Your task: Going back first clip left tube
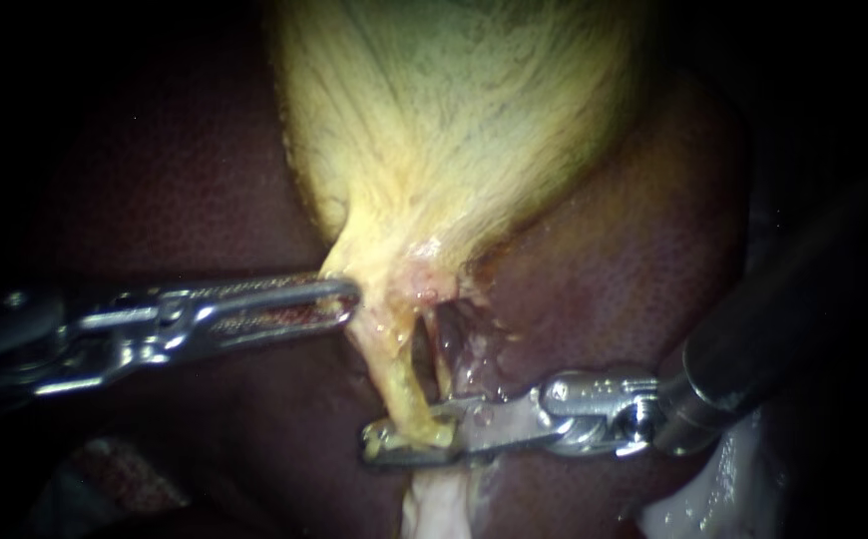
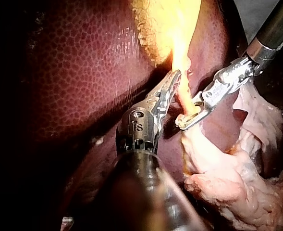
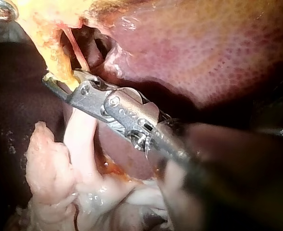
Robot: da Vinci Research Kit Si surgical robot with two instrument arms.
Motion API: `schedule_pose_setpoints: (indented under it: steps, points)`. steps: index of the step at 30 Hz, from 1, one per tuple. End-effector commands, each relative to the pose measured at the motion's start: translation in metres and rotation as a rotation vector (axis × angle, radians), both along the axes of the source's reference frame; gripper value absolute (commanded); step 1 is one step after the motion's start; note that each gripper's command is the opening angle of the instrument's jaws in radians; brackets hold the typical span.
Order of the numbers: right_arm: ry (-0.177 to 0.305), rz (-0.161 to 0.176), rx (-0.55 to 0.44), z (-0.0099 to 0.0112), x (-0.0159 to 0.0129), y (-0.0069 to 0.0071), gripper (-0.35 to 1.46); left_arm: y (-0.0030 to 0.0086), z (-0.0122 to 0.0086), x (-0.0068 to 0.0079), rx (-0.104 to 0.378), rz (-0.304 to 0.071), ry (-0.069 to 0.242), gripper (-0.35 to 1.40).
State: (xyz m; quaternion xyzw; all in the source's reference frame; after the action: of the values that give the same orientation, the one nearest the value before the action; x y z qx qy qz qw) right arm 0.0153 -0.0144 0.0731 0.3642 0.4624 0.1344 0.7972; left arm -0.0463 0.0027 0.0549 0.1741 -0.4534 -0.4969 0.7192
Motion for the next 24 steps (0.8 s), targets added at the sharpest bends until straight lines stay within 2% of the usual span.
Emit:
schedule_pose_setpoints:
  steps: [1,16,22,24]
  points:
    - [-0.002,0.001,0.007,0.0000,0.0000,-0.0001,-0.35,0.0000,0.0000,0.0000,0.000,0.000,0.000,-0.05]
    - [-0.034,0.024,0.063,0.0005,0.0002,-0.0004,-0.35,-0.0001,-0.0001,0.0000,0.000,0.000,0.000,-0.05]
    - [-0.035,0.029,0.068,0.0005,0.0007,-0.0004,0.37,-0.0001,-0.0001,0.0000,0.000,0.000,0.000,-0.05]
    - [-0.023,0.030,0.061,0.0005,0.0009,-0.0003,0.47,-0.0001,-0.0002,0.0000,0.000,0.000,0.000,-0.05]
